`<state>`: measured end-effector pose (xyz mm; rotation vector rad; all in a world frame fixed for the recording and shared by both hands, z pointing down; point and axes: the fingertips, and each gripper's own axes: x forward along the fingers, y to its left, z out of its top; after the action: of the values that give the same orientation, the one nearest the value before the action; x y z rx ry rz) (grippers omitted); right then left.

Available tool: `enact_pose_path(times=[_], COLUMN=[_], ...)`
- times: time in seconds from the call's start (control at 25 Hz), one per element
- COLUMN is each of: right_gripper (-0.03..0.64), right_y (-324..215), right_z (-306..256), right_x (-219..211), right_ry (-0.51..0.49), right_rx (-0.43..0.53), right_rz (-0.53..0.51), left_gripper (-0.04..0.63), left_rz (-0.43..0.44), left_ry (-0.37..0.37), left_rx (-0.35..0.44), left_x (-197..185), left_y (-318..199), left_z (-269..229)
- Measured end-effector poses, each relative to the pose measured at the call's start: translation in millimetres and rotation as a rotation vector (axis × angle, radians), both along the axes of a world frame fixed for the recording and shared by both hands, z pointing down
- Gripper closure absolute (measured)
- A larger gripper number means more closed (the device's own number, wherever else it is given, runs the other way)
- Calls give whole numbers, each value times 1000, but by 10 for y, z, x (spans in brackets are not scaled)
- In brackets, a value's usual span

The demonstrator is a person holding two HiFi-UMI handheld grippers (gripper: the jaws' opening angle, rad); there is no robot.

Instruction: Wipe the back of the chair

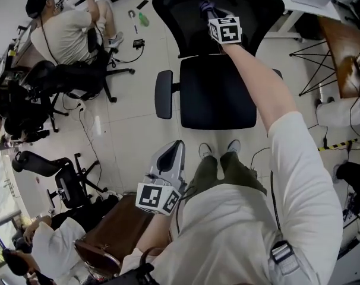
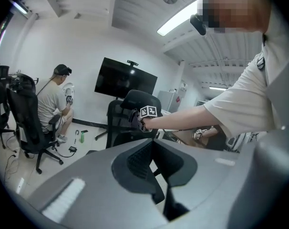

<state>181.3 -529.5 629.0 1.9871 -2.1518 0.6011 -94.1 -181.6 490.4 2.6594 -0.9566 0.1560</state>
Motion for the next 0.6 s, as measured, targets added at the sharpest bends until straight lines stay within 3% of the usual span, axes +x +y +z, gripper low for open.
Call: enact_pose_path(times=[0.36,0.52,0.6], right_gripper=[577,577,577], right_y=[913,1233,1297], right_z=[39,124,169], right_x=[2049,2642,2710], right_ry=[1,-9,-15], right_rx=[-57,-68,-61], right_rz=[265,345,352], left_gripper=[514,514,514], left_rz=[163,209,214], left_ry=[-12,-14,-16], left_rx=[-26,-24,-28], left_x=[927,1218,1250], left_y=[51,81,91], left_z=[-144,-96,-40])
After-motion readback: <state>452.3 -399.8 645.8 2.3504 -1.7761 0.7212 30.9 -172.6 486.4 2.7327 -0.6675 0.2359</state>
